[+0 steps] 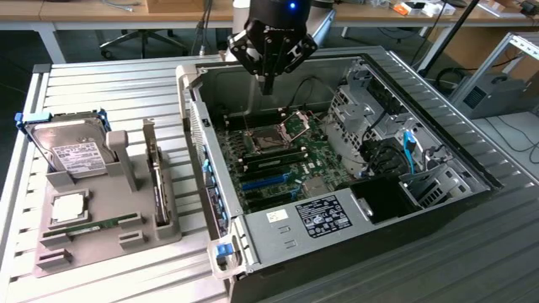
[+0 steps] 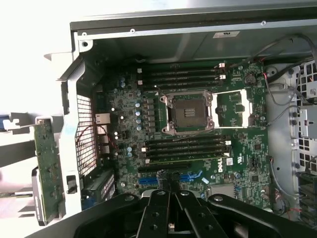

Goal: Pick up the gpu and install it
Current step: 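Reach for the gpu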

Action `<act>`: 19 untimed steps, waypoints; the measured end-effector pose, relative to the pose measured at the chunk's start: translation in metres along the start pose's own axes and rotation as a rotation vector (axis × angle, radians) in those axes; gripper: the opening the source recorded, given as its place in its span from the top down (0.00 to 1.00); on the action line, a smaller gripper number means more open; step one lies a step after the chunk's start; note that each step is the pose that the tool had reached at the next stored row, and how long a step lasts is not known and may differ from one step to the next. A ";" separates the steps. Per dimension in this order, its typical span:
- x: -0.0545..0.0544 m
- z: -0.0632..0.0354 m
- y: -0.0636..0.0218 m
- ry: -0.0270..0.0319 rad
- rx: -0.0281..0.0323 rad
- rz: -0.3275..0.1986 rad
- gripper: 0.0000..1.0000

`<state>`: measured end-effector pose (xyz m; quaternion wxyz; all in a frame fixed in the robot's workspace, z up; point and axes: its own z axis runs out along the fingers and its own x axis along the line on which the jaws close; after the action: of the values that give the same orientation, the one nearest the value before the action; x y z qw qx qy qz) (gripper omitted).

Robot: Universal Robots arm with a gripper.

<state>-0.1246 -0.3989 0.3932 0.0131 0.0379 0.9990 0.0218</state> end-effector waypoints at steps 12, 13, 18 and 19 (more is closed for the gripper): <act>0.016 -0.0006 -0.0012 0.0001 0.0002 0.000 0.89; 0.018 -0.0006 -0.0013 0.0001 0.0002 0.000 0.89; 0.029 -0.0008 -0.0020 0.0000 0.0001 0.000 0.89; 0.031 -0.0009 -0.0021 0.0001 0.0001 0.000 0.89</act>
<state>-0.1558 -0.3987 0.3933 0.0131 0.0379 0.9990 0.0217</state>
